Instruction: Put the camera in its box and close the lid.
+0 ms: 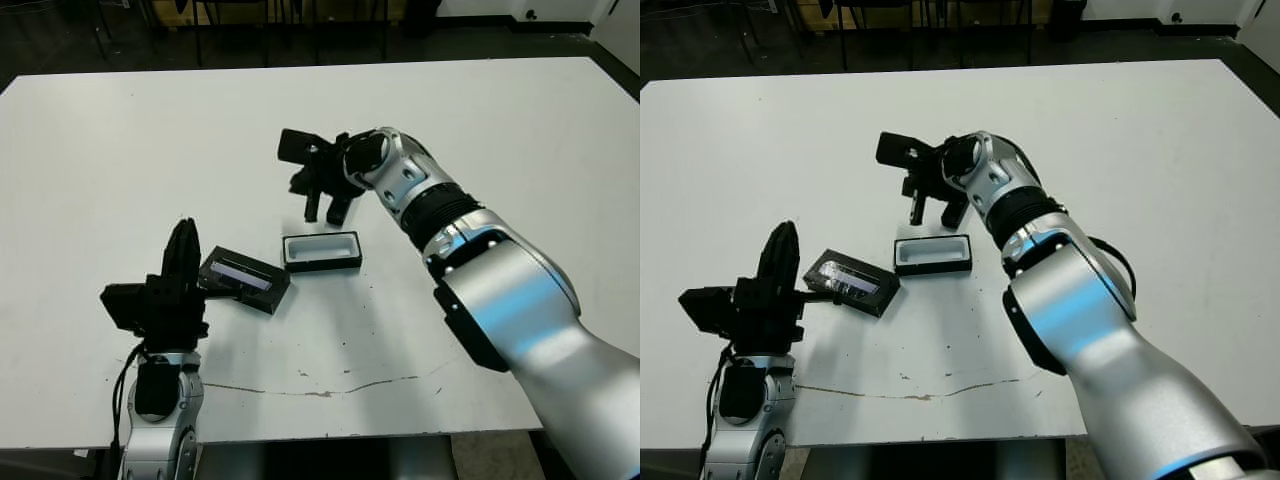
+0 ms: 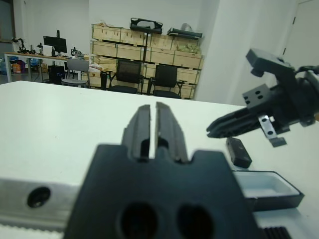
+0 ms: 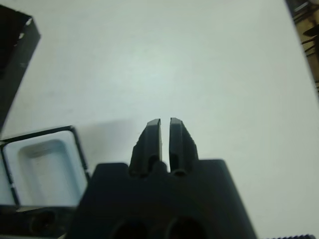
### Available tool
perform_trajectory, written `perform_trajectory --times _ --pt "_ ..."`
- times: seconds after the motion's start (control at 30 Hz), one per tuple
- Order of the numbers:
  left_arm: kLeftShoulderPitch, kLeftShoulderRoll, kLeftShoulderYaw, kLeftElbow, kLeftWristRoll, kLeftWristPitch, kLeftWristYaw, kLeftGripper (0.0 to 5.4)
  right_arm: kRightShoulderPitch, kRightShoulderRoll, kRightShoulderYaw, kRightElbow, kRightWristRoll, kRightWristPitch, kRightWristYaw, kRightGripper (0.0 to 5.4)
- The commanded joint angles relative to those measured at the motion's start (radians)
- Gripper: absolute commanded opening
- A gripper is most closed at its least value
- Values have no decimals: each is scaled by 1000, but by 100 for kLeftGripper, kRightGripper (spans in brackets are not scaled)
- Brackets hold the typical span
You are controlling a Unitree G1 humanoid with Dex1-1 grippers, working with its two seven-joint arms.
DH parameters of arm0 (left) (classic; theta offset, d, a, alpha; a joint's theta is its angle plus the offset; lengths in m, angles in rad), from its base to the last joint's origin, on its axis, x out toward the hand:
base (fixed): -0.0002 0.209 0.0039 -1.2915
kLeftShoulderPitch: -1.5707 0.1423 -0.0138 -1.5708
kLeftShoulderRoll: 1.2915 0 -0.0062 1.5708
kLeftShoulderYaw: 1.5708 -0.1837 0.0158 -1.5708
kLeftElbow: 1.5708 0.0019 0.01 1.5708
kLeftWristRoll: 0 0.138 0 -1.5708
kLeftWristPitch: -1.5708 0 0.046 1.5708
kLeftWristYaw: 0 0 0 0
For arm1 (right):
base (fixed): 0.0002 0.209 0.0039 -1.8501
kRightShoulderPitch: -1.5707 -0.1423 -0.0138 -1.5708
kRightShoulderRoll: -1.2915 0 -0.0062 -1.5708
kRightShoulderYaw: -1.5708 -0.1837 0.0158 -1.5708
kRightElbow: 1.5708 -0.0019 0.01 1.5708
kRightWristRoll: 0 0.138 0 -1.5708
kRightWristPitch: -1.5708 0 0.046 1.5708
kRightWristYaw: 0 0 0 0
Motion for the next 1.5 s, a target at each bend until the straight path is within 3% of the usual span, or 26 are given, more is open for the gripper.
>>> perform_trajectory --times 0.03,0.23,0.9,1.03,1.5 --pt "12 2 1 14 2 15 3 2 26 5 6 15 -5 2 20 0" --pt "11 2 -1 21 9 4 5 2 43 -2 30 14 -31 -37 28 0" --pt "13 -3 -10 21 8 3 12 2 65 -4 40 19 -55 4 9 0" --pt "18 -3 -12 15 8 8 13 2 60 -2 35 24 -56 39 1 0" --pt "18 -2 -12 14 16 2 18 2 66 -46 55 17 -78 -18 15 0"
